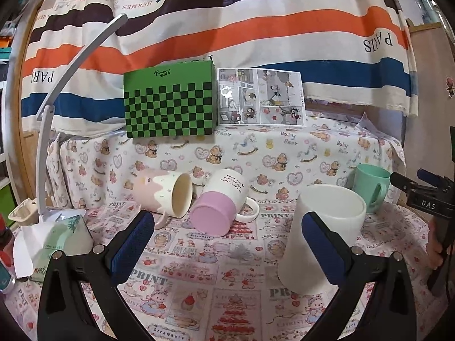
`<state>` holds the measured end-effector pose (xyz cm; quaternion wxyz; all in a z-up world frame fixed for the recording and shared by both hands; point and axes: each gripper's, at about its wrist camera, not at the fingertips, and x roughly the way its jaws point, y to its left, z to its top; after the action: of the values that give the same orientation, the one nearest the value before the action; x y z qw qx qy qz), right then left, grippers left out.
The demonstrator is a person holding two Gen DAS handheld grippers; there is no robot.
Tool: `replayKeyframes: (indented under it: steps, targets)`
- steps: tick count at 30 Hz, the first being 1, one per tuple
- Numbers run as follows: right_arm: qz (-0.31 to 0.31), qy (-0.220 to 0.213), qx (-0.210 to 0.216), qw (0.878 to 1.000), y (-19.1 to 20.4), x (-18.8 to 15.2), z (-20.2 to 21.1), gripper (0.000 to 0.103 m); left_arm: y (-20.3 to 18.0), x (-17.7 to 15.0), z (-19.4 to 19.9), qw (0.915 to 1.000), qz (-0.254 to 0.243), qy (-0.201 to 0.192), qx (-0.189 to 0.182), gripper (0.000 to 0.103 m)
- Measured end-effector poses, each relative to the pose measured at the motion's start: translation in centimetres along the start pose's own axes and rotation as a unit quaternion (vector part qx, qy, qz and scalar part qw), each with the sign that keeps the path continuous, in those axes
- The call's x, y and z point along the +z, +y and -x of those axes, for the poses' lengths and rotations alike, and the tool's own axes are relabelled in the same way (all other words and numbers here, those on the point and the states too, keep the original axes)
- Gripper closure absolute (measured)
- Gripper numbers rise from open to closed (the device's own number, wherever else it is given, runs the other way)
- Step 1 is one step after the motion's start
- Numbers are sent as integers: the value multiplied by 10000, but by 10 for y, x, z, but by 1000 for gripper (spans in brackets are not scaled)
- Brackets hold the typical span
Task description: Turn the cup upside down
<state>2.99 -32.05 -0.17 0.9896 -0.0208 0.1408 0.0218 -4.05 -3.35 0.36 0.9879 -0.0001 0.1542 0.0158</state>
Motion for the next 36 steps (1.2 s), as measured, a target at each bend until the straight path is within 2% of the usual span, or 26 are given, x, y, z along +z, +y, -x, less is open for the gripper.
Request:
replayKeyframes:
  steps: [10,36]
  targets:
    - [35,9,4,10000,1,-1,0,0,1,1,0,9999,63,33,117,0]
    - [34,35,41,10000,2,-1,0,0,2,1,-4,9999,77,109,87,0]
